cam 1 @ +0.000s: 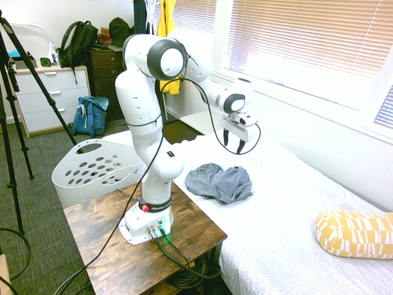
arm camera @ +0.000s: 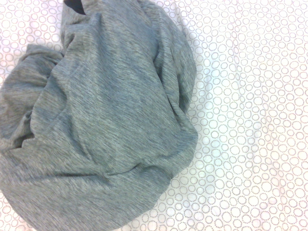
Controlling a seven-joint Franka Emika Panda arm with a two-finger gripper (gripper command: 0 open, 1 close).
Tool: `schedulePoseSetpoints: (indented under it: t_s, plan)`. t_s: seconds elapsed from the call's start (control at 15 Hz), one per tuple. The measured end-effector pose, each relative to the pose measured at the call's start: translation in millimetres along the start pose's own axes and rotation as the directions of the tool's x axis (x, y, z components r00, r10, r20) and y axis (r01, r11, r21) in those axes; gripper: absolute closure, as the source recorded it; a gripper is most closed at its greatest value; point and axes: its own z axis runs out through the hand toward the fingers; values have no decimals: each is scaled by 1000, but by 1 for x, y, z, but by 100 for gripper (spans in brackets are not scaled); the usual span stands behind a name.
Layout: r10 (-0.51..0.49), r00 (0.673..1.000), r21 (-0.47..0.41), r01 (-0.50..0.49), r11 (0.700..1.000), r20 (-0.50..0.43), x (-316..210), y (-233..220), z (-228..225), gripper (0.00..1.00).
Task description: Put my clothes in the laundry bag
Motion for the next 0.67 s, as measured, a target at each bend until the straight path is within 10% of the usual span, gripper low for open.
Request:
schedulePoseSetpoints:
  t_s: [0.67]
  plan:
    - [-239, 958, 48, 249, 967, -160, -44, -64, 91, 0]
